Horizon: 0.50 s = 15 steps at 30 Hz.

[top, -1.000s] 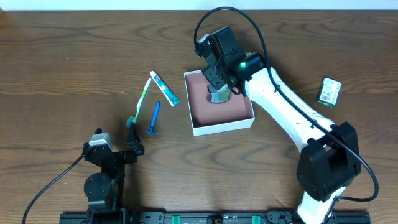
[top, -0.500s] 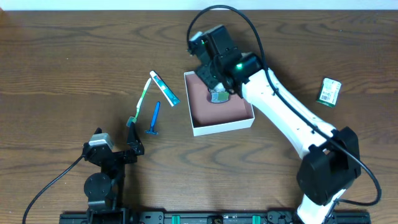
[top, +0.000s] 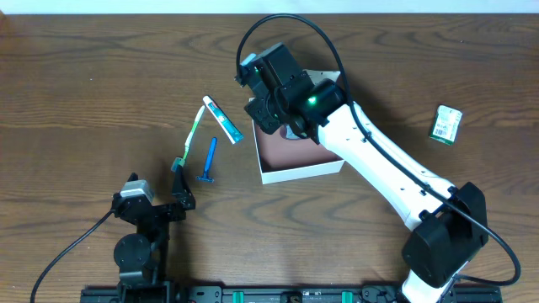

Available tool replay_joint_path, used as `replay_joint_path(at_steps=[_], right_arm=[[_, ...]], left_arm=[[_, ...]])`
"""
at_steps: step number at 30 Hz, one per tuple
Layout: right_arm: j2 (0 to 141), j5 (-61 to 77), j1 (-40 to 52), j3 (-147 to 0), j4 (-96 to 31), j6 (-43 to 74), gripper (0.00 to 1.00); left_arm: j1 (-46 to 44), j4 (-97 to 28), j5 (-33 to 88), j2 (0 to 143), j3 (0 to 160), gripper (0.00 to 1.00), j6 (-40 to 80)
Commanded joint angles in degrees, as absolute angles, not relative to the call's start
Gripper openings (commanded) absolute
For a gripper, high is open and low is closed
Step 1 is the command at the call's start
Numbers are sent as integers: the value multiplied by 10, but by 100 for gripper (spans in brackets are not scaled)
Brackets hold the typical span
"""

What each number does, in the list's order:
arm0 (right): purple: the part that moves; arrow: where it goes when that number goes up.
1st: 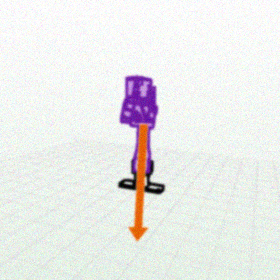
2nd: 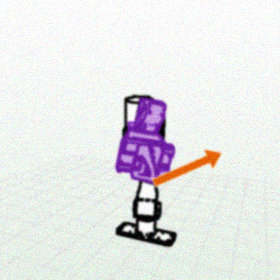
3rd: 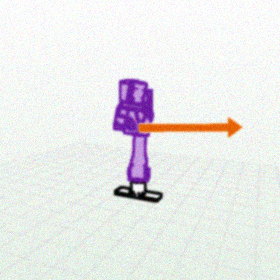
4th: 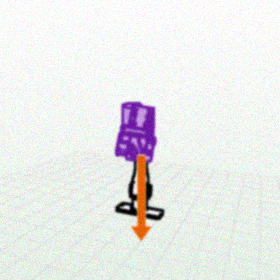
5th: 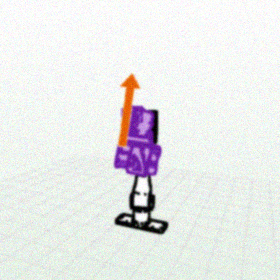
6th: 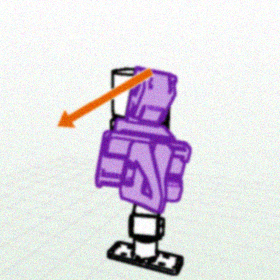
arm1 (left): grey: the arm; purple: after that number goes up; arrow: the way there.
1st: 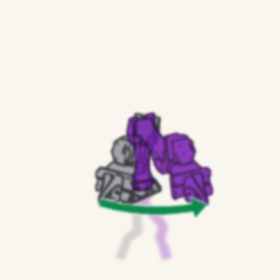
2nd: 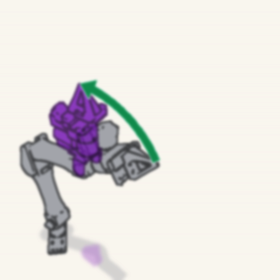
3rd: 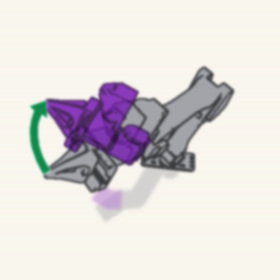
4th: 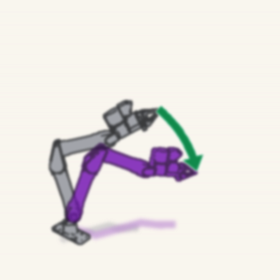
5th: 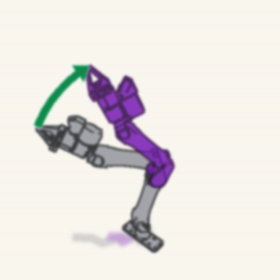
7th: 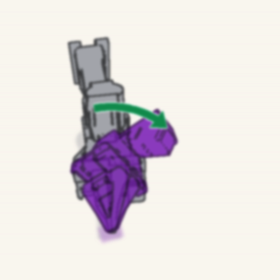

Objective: Pack container
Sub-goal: 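Lower the soap bottle into the box beside the tube and release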

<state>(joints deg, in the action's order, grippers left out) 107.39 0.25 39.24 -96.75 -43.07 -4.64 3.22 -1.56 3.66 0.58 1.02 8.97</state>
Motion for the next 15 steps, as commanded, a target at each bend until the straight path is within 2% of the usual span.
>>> replay_joint_path(at_steps=[1, 6, 15], right_arm=[[1085, 11, 393, -962, -438, -17, 54], [1109, 16, 393, -961, -437, -17, 43], [1166, 15, 393, -961, -437, -17, 16]], left_arm=[[31, -38, 41, 3, 2, 98, 88], [31, -38, 41, 3, 2, 98, 88], [31, -38, 41, 3, 2, 98, 88]])
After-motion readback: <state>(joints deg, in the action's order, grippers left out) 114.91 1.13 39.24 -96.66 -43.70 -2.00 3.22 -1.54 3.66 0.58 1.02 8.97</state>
